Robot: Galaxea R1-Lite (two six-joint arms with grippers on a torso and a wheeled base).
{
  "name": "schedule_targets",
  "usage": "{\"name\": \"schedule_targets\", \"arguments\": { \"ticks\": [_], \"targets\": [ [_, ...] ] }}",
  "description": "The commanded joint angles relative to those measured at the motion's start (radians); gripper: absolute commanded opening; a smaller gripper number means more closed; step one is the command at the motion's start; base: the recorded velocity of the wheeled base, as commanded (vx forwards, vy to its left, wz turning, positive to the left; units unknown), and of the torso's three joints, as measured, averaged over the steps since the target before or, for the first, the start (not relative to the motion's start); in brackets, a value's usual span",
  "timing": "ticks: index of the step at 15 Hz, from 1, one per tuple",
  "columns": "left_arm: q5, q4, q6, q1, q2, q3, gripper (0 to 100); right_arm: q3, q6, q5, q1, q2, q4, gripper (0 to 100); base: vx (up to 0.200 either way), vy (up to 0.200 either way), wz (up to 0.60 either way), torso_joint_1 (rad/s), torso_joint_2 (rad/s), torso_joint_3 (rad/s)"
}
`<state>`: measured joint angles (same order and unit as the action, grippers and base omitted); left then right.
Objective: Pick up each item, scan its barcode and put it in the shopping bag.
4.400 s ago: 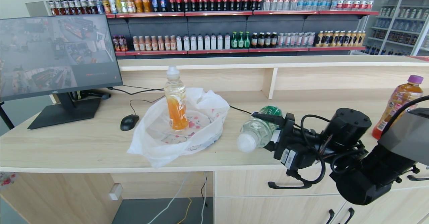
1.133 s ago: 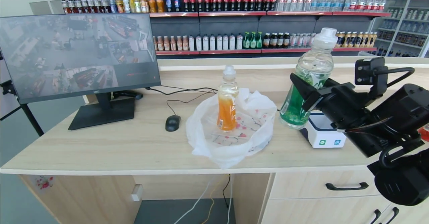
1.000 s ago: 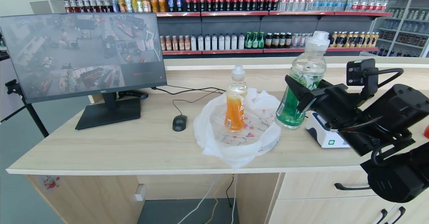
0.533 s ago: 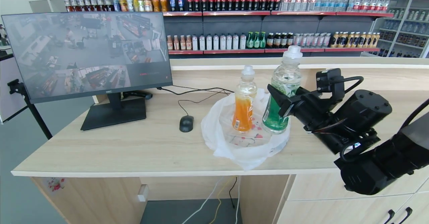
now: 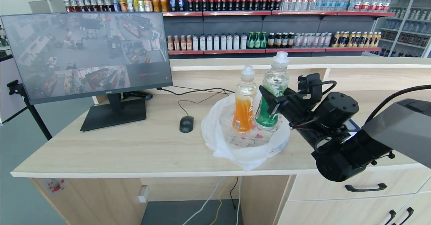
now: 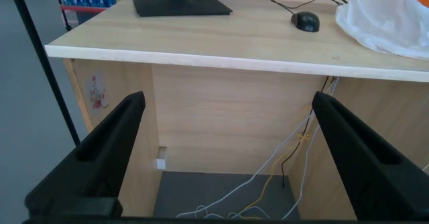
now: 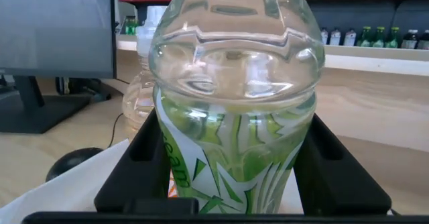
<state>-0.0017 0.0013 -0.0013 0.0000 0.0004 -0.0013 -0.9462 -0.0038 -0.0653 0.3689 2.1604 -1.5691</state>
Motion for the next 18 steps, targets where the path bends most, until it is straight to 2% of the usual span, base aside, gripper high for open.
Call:
{"name": "schedule_targets", "arguments": {
  "ticks": [1, 3, 8, 18],
  "targets": [
    [0.000, 0.000, 0.000, 0.000, 0.000, 0.001, 100, -0.033, -0.001, -0.001, -0.004, 0.042, -0.002, 0, 0.000, 0.000, 0.00, 0.000, 0.00, 0.000],
    [0.000, 0.000, 0.000, 0.000, 0.000, 0.000, 100, -0.042, -0.002, -0.001, -0.008, 0.056, -0.002, 0, 0.000, 0.000, 0.00, 0.000, 0.00, 0.000],
    [0.000, 0.000, 0.000, 0.000, 0.000, 0.000, 100, -0.049, -0.024, -0.042, -0.087, 0.090, -0.002, 0, 0.000, 0.000, 0.00, 0.000, 0.00, 0.000],
    [0.000, 0.000, 0.000, 0.000, 0.000, 0.000, 100, -0.068, -0.024, -0.041, -0.087, 0.134, -0.002, 0, 0.000, 0.000, 0.00, 0.000, 0.00, 0.000]
  ]
}}
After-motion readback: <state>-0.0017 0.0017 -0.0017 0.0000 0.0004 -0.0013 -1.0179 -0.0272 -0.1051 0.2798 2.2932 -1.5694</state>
